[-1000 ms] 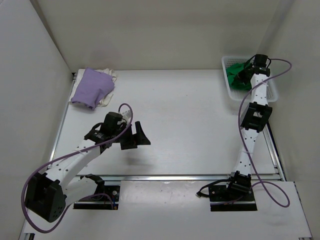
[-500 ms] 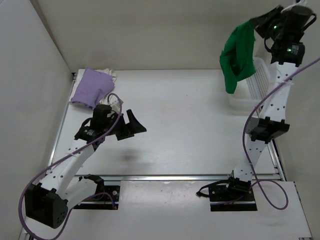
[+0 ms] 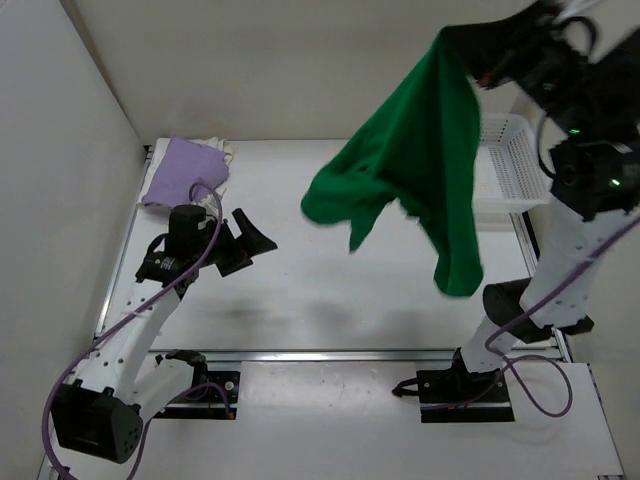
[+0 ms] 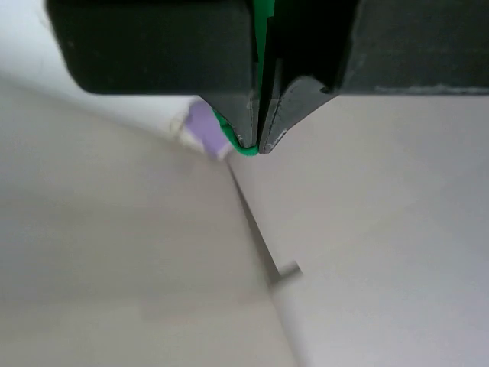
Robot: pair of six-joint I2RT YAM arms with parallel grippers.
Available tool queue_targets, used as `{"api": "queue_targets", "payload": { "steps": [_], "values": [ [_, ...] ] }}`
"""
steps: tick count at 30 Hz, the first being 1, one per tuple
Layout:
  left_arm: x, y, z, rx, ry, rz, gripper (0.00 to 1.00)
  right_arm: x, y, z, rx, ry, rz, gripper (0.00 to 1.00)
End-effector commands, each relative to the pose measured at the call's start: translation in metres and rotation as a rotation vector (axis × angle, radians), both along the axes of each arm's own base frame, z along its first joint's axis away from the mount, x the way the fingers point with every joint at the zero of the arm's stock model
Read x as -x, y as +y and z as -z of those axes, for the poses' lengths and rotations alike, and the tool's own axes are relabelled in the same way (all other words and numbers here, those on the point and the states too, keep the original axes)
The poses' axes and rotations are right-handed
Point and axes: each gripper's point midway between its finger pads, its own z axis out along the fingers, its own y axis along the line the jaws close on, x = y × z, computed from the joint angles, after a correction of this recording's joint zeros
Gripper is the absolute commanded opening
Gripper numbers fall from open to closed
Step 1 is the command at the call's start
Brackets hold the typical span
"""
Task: Fold and stack the t-shirts
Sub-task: Move the tshirt to the center of the board
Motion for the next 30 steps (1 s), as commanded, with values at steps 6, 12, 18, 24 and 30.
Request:
{"api": "queue_targets", "payload": {
  "steps": [6, 12, 18, 24, 30],
  "values": [
    [-0.03, 0.006, -0.045, -0.038, -0.134, -0.048, 0.99, -0.128, 0.052, 0.229, 0.34, 0.661, 0.188, 0.0],
    [-0.02, 0.017, -0.045, -0.094, -0.141, -0.065, 0.99, -0.106, 0.069, 0.241, 0.384, 0.71, 0.146, 0.0],
    [-0.009, 0.016, -0.04, -0.098, -0.14, -0.045, 0.98, -0.083, 0.095, 0.255, 0.455, 0.74, 0.18, 0.0],
    [-0.006, 0.006, -0.041, -0.1, -0.146, 0.003, 0.99, -0.076, 0.063, 0.258, 0.446, 0.792, 0.202, 0.0],
    [0.003, 0.005, -0.024, -0.098, -0.113, 0.015, 0.99, -0.066, 0.036, 0.259, 0.437, 0.801, 0.19, 0.12]
  ]
}}
